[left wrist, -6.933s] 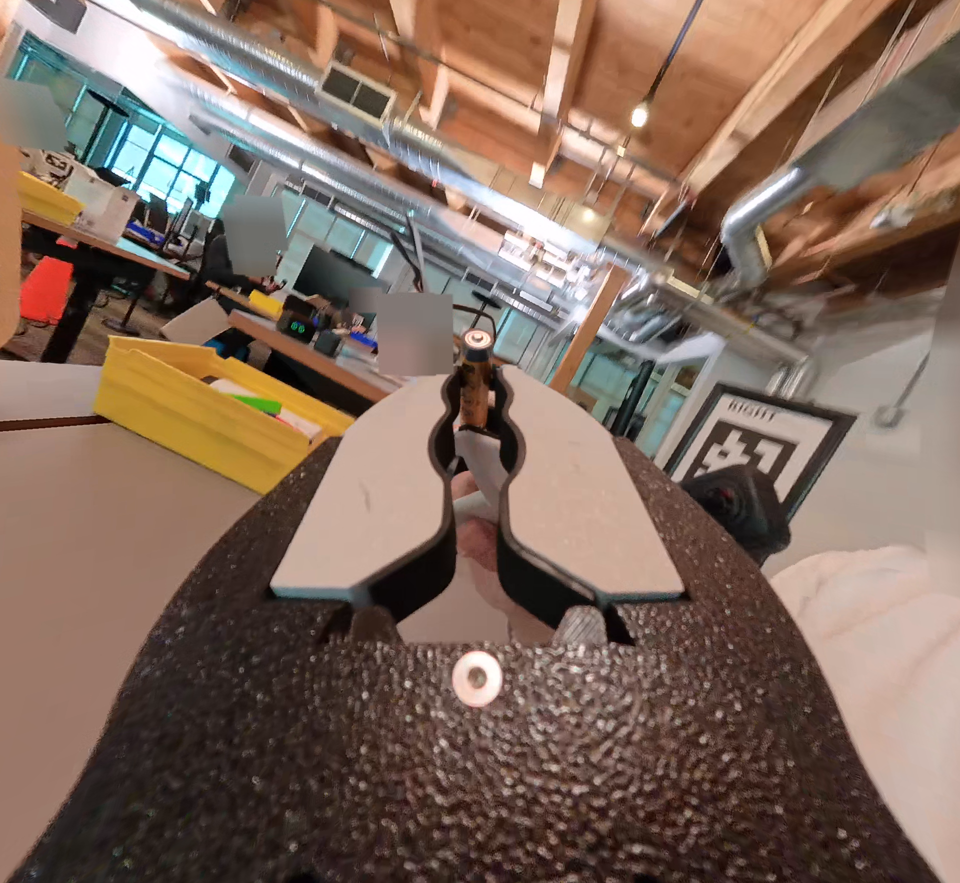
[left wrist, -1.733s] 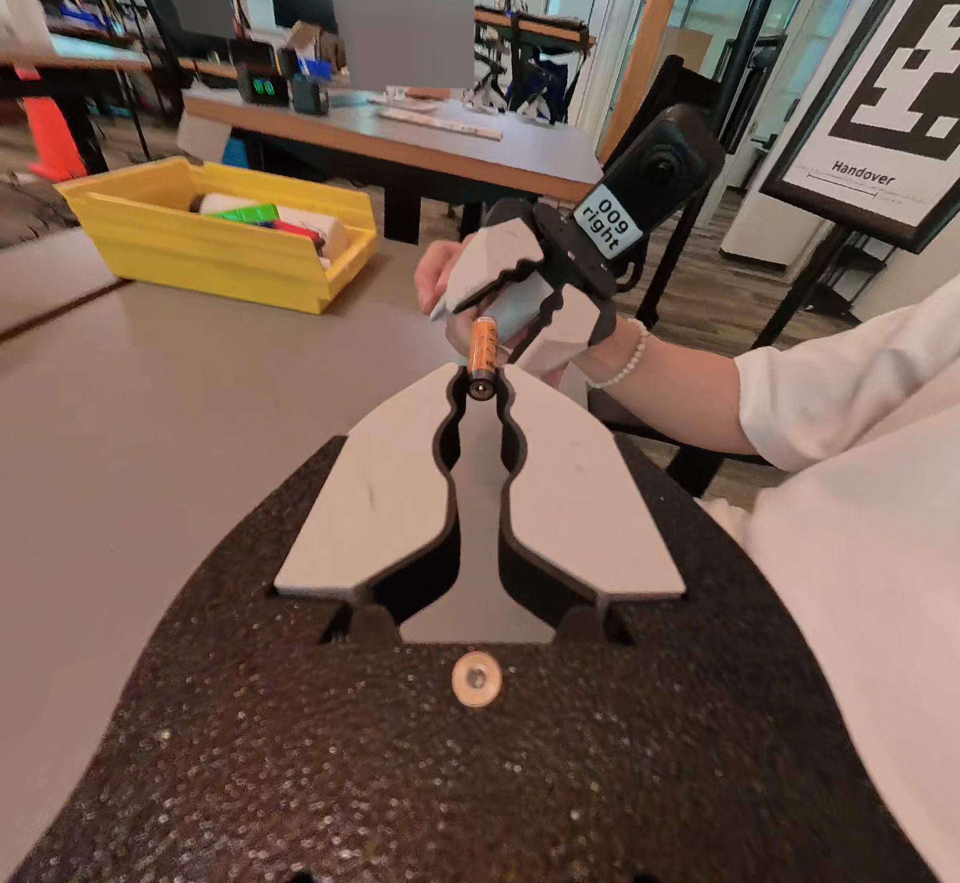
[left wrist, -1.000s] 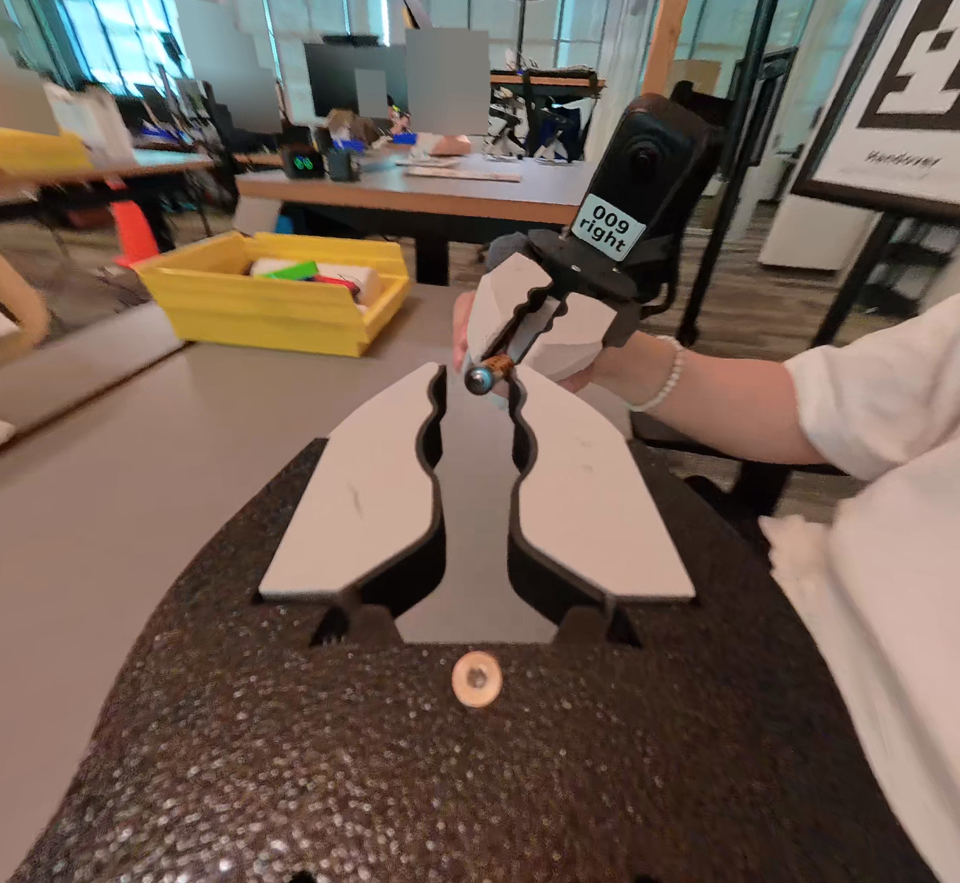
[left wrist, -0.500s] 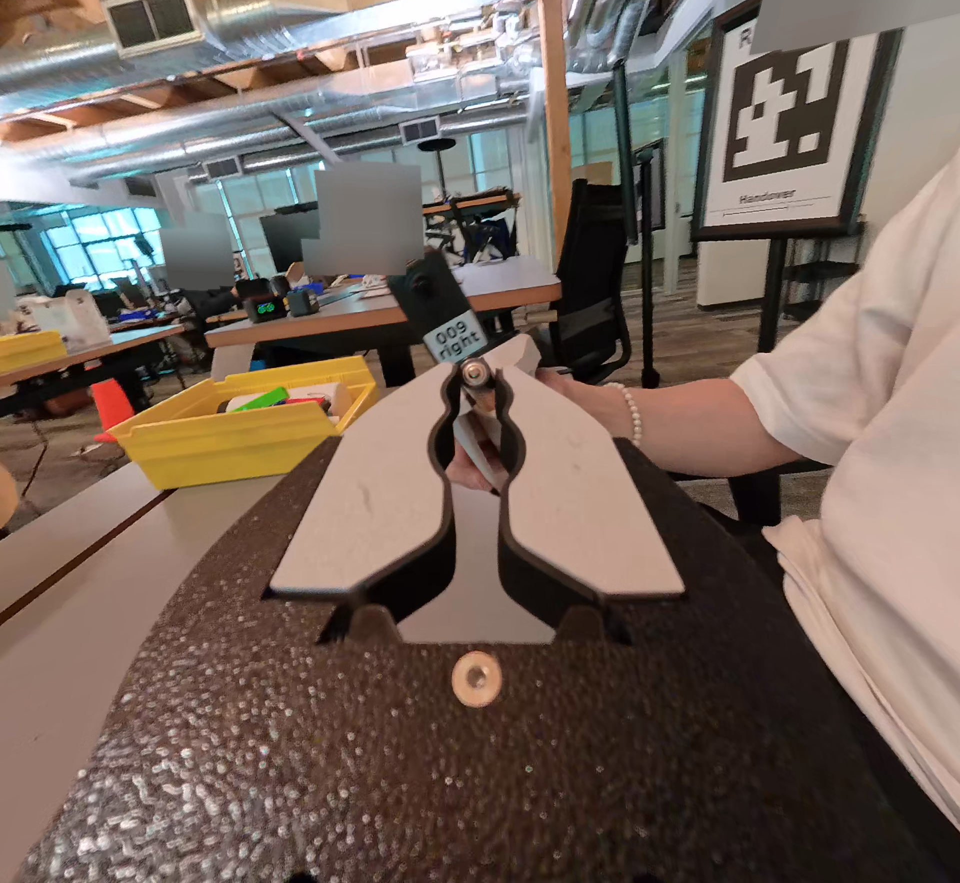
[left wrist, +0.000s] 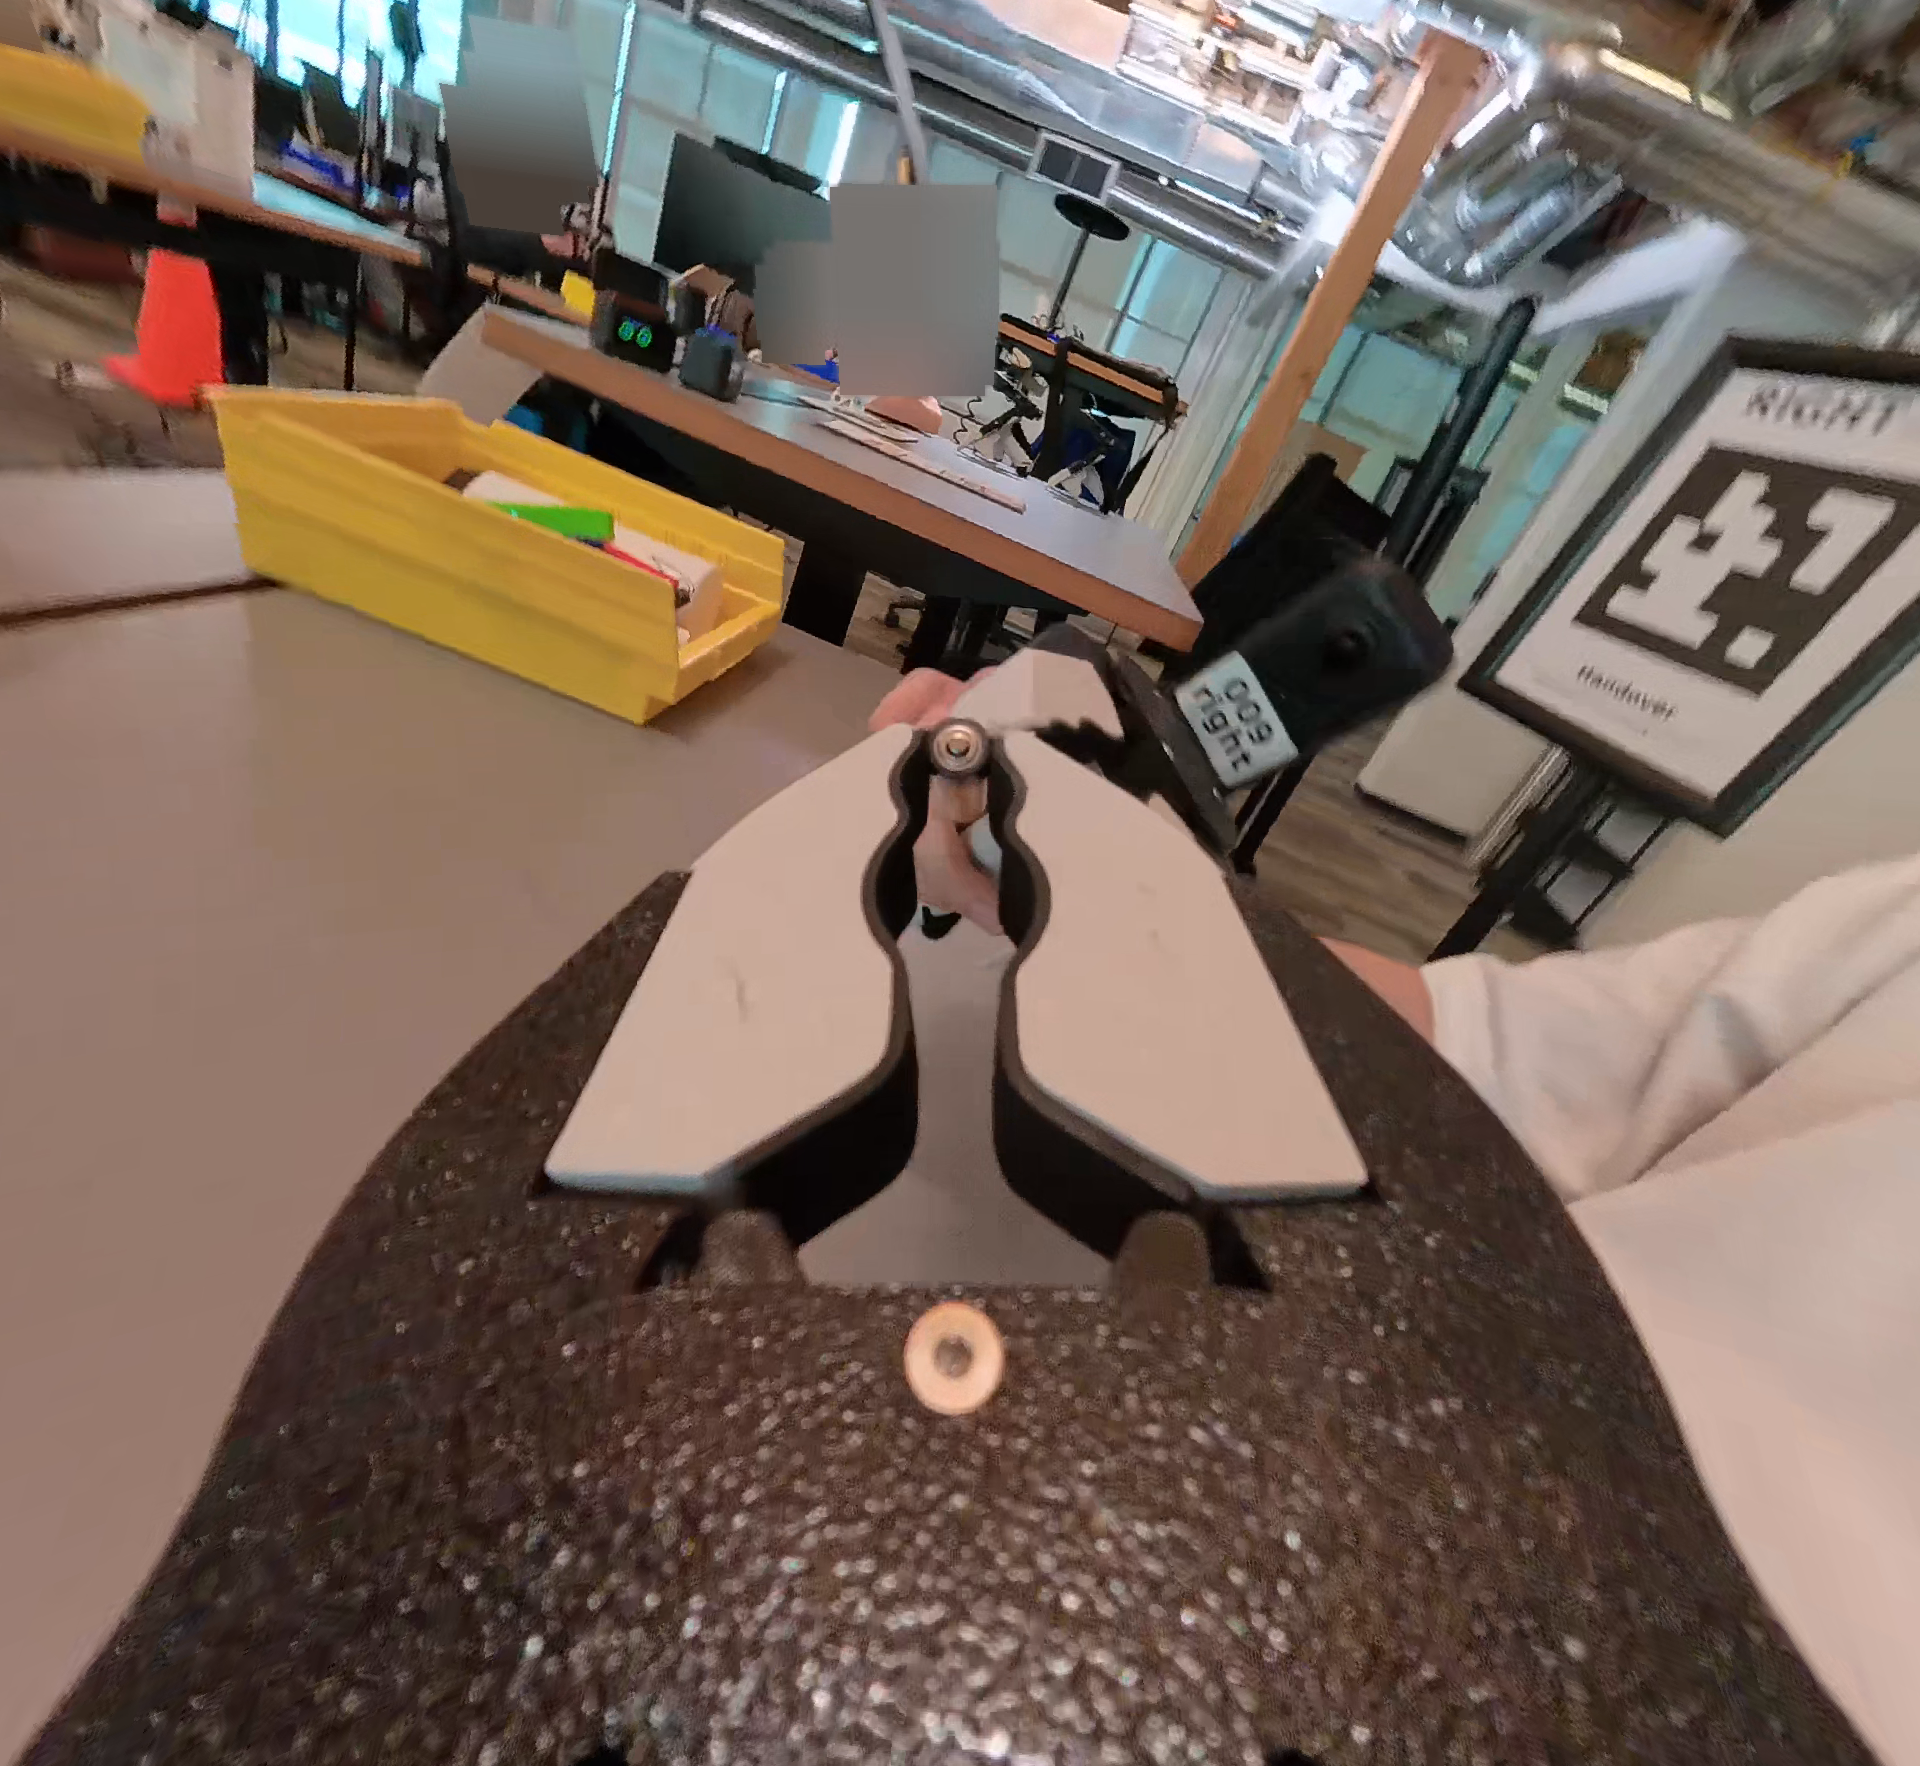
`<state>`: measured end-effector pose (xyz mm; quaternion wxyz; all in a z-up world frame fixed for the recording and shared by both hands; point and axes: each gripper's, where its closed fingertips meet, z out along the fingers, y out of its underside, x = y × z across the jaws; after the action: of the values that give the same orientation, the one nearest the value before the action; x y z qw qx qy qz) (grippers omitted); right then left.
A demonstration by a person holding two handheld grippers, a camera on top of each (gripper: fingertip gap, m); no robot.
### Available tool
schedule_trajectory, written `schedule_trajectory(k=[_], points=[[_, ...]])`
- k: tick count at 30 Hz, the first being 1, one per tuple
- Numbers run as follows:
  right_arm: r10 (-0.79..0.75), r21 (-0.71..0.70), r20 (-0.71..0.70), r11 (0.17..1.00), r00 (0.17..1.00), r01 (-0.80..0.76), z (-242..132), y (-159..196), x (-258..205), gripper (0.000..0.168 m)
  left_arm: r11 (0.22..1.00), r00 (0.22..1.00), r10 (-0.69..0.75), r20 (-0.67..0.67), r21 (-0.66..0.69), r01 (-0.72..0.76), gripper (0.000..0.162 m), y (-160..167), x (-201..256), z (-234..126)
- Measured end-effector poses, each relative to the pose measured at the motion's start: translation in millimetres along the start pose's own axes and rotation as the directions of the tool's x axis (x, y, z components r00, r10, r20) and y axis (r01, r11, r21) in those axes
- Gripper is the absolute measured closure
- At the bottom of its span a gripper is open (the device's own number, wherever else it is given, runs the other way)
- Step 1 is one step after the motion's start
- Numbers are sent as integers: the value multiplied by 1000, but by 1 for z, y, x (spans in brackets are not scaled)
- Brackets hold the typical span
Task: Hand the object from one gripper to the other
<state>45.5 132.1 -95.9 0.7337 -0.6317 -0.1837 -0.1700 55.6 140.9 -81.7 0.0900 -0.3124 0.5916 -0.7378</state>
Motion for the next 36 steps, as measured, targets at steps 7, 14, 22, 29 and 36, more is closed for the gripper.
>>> schedule_trajectory(k=[7, 14, 22, 29, 36], points=[[-258, -107, -112, 963, 959, 247, 4, 9, 6, 145, 959, 958, -284, -27, 5, 284, 152, 3, -3, 3], [-480, -170, -166, 874, 861, 455, 4, 7, 8, 157, 898, 896, -439, -72, 0, 440, 152, 9, -5, 6], [-537, -257, -166, 834, 827, 489, 4, 13, 11, 158, 885, 883, -463, -85, 10, 465, 152, 12, -9, 8], [157, -116, -24, 980, 987, -159, 9, 8, 4, 158, 990, 989, 136, 56, 26, -138, 132, 2, -7, 1], [732, -127, 283, 669, 620, -732, 2, -3, -12, 158, 840, 840, 541, -48, -22, -542, 132, 7, 21, -15]])
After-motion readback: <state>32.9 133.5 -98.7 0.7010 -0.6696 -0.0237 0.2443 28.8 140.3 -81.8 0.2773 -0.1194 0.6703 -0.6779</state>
